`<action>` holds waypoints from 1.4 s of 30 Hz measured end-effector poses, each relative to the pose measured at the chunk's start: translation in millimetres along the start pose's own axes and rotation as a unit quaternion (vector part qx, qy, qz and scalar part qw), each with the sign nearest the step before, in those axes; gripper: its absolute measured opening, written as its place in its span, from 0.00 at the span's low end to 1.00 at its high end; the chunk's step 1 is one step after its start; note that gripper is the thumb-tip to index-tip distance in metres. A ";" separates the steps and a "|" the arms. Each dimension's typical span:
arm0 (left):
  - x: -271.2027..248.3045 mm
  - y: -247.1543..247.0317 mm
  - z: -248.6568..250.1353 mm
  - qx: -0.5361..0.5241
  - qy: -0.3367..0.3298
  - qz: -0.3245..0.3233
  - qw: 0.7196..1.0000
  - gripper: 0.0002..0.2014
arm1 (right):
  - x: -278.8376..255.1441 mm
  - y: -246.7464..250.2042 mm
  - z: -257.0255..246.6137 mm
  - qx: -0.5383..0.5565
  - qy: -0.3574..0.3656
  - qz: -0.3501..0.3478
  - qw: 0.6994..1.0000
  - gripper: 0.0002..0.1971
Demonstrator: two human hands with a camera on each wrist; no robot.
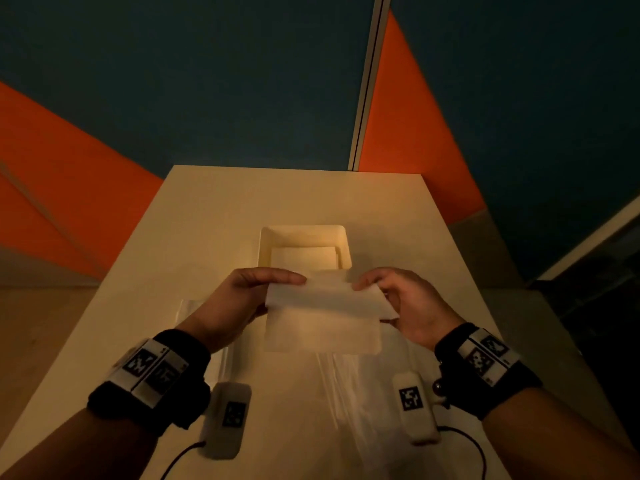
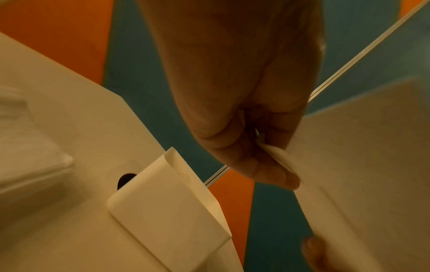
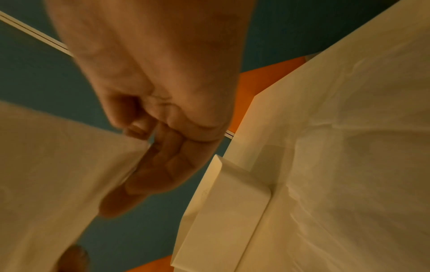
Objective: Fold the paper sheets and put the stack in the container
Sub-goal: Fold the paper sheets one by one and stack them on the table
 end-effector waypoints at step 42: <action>-56.5 107.0 -126.9 0.596 0.176 0.221 0.751 0.16 | 26.7 108.3 31.3 -0.671 -0.141 0.069 0.724 0.31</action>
Point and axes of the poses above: each hand's wrist, its own x-axis towards the middle knuckle, its own y-axis out of the back of the hand, z = x × y, the point moved 4 cm from there along x, towards the middle knuckle, and after that the axes turned 10 degrees about x, right-handed, at the moved point
